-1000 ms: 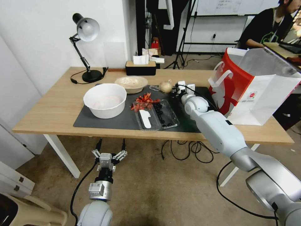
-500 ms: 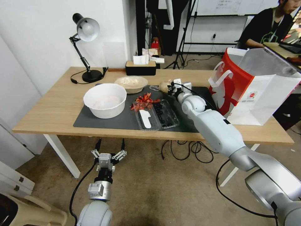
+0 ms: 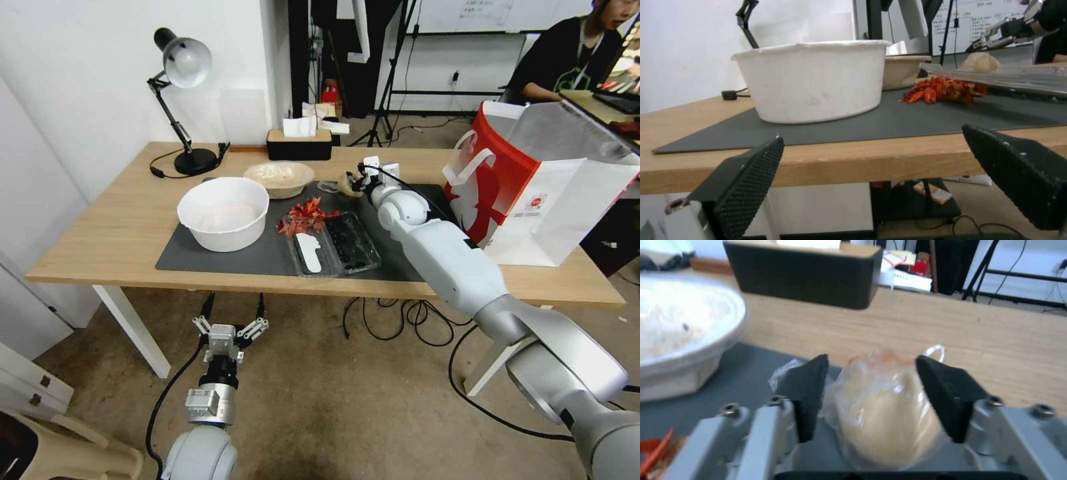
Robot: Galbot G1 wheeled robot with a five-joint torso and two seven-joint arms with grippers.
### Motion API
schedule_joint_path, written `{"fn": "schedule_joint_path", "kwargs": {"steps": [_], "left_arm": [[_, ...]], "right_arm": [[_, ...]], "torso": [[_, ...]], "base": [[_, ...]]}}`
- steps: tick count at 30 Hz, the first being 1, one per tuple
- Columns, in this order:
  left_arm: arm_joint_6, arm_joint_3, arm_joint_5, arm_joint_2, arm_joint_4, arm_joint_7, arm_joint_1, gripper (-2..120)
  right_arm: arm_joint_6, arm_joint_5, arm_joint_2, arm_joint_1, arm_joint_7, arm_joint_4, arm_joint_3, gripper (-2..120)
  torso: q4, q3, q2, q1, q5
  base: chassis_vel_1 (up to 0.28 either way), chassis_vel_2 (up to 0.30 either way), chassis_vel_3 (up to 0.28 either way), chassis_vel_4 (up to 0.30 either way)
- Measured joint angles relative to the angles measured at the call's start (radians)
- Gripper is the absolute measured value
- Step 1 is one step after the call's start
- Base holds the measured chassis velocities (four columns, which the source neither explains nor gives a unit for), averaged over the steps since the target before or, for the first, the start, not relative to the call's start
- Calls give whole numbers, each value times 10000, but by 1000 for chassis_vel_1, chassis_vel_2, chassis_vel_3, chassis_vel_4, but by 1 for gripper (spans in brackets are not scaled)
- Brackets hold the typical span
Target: Pick up the trash from the table and place it into the takeout bag.
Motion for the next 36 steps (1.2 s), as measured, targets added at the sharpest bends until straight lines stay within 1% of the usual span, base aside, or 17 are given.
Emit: {"fn": "schedule_joint_path", "kwargs": {"steps": [1,2,6,7,8,9,10,11,13,16,25,27,29,30,32,33,36], "left_arm": [[0,-2,1,2,10,0,-2,100],[0,-2,1,2,10,0,-2,100],[-2,-7,4,5,41,0,-3,100],[-2,-7,4,5,41,0,-3,100],[-3,-6,6,6,48,0,-2,100],[-4,-6,8,6,51,0,-4,100],[-4,-6,8,6,51,0,-4,100],[-4,-4,13,6,52,0,-9,100],[-6,2,15,3,55,0,-13,100],[-7,13,20,-4,70,0,-12,100],[-29,18,33,-15,93,0,-8,100],[-37,11,33,-16,93,0,-6,100],[-58,8,30,-15,97,0,1,100],[-58,8,30,-15,97,0,1,100],[-81,5,28,-15,111,0,14,100],[-81,5,28,-15,111,0,14,100],[-118,1,28,-20,117,1,34,100]], "right_arm": [[-9,-76,35,-1,0,-40,-16,62],[-9,-76,35,-1,0,-40,-16,62],[-71,-180,147,0,113,-164,-32,80],[-71,-180,147,0,113,-164,-32,80],[-77,-186,147,15,126,-199,-30,87],[-93,-198,137,28,134,-218,-29,90],[-93,-198,137,28,134,-218,-29,90],[-120,-212,112,35,137,-240,-28,96],[-133,-224,84,35,139,-297,-29,100],[-133,-241,93,23,134,-336,-18,100],[-134,-307,169,1,83,-506,21,99],[-150,-317,172,-36,68,-506,37,93],[-157,-326,169,-89,36,-507,48,82],[-157,-326,169,-89,36,-507,48,82],[-161,-344,153,-118,-26,-507,61,72],[-161,-344,153,-118,-26,-507,61,72],[-170,-356,132,-163,-70,-499,88,57]], "torso": [[0,0,0,0,0],[0,0,0,0,0],[0,0,0,0,0],[0,0,0,0,0],[-1,0,0,0,1],[-1,0,0,0,0],[-1,0,0,0,0],[0,0,0,0,0],[-3,0,0,0,1],[-2,0,0,1,1],[0,0,0,1,0],[-1,0,0,0,1],[0,0,0,1,1],[0,0,0,1,1],[-1,0,0,0,1],[-1,0,0,0,1],[-1,0,0,0,0]], "base": [[0,0,0,0],[0,0,0,0],[0,0,0,0],[0,0,0,0],[0,0,0,0],[0,0,0,0],[0,0,0,0],[0,0,0,0],[0,0,0,0],[0,0,0,0],[0,0,0,0],[0,0,0,0],[0,0,0,0],[0,0,0,0],[0,0,0,0],[0,0,0,0],[0,0,0,0]]}}
